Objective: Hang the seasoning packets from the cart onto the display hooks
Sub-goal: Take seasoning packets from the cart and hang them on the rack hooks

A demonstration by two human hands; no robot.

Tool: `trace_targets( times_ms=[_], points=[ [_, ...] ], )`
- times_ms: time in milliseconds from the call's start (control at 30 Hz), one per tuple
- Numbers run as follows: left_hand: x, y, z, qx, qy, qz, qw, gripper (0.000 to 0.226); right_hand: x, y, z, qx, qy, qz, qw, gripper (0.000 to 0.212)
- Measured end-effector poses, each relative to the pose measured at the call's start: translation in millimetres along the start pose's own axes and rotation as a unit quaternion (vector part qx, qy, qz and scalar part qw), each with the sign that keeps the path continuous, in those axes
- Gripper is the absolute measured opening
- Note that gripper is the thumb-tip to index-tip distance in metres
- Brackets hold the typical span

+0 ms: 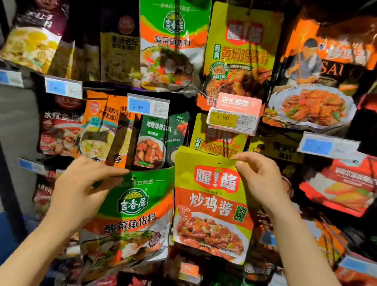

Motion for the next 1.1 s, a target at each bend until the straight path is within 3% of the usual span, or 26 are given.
trace_targets(
  times_ms=[300, 400, 933, 1100],
  points=[
    [38.5, -0.9, -3.3, 0.004, -0.035, -0.008, 0.999, 0.017, 16.3, 35.2, 37.8, 0.069, -0.025, 0.074, 0.995, 0.026],
    [41.2, -1.0, -0.4, 0.008, -0.028, -0.003, 1.0, 0.026, 17.3, 45.1, 42.9, 0.068, -0.031, 0.087, 0.993, 0.028],
    [24.1, -4.0, 23.1, -0.006, -0.022, -0.021, 1.0, 0.03, -9.7, 66.4, 35.4, 0.102, -0.025, 0.059, 0.993, 0.028],
    [18.2, -2.4, 13.3, -0.029, -0.012, -0.054, 0.998, 0.021, -29.8, 37.7, 28.5, 0.038, -0.039, 0.027, 0.998, 0.03]
  ],
)
Point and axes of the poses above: each hand's wrist, its own x-axis towards the middle knuckle, its own z-axis out of the back of the hand, y = z × x, the point moved 2 cm from there along x, towards the middle knuckle, and after that the axes turned 13 degrees about -z, right-handed, at the moved point
